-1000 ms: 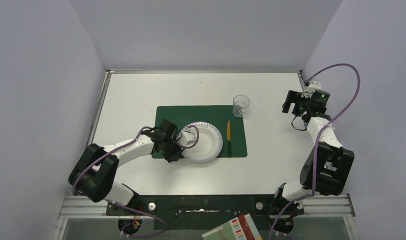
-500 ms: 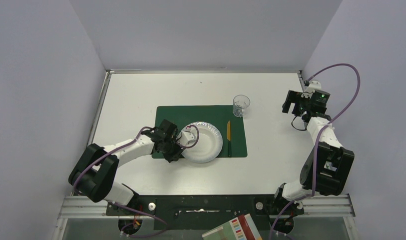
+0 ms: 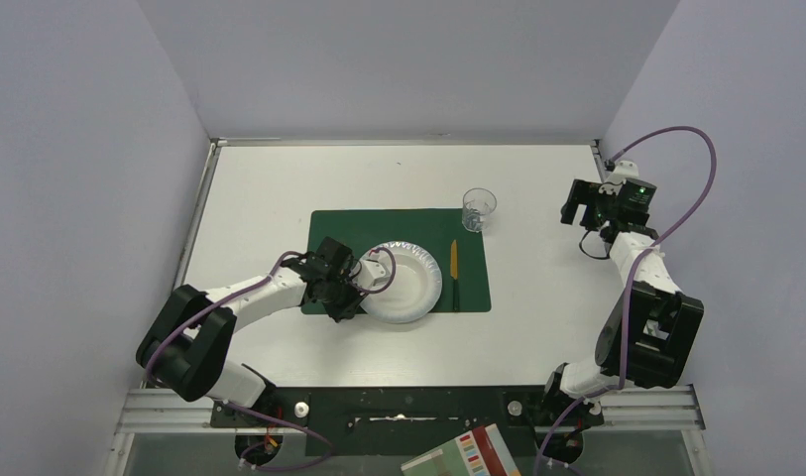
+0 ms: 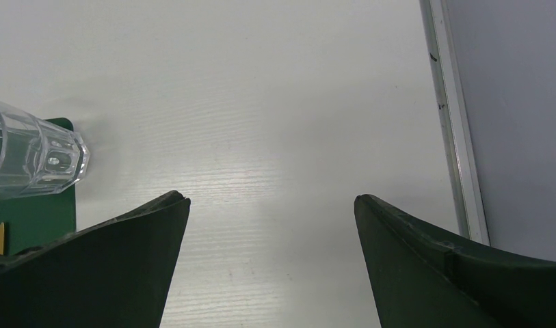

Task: Set the dinner table for one person
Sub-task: Adjust the fork on the napkin.

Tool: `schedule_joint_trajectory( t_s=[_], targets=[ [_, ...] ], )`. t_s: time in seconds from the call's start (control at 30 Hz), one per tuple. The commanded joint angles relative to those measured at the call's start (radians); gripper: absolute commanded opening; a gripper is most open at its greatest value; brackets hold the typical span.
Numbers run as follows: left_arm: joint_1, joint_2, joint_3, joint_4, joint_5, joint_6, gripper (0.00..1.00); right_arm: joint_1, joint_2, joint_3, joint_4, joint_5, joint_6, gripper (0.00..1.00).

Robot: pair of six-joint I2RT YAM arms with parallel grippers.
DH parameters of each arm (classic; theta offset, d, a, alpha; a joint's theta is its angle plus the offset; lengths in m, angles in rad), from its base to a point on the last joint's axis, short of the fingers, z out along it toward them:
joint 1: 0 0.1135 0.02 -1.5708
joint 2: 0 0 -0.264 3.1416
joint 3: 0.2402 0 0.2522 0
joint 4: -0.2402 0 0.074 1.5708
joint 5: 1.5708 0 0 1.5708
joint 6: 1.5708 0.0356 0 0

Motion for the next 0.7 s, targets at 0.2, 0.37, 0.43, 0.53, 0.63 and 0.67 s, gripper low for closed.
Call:
schedule_joint_trajectory(
  t_s=[0.2,0.37,0.43,0.53,0.63,0.67],
  targets=[
    [-0.003,-0.023,-0.016,0.028,-0.051,0.015,0.00,-0.007,-0.039,0.004,0.049,-0.013,-0.003,0.96],
    [-0.004,-0.023,-0.016,0.019,-0.057,0.021,0.00,-0.008,-0.039,0.004,0.051,-0.015,-0.003,0.96],
    [-0.004,-0.026,-0.014,0.012,-0.057,0.023,0.00,-0.009,-0.037,0.004,0.051,-0.014,-0.002,0.96],
    [-0.003,-0.029,-0.015,0.005,-0.061,0.027,0.00,-0.010,-0.038,0.004,0.052,-0.017,-0.002,0.96],
    [-0.003,-0.032,-0.016,0.003,-0.064,0.029,0.00,-0.010,-0.038,0.004,0.051,-0.017,-0.002,0.96],
    [-0.003,-0.031,-0.017,0.004,-0.066,0.029,0.00,-0.010,-0.039,0.004,0.051,-0.018,-0.003,0.96]
  ],
)
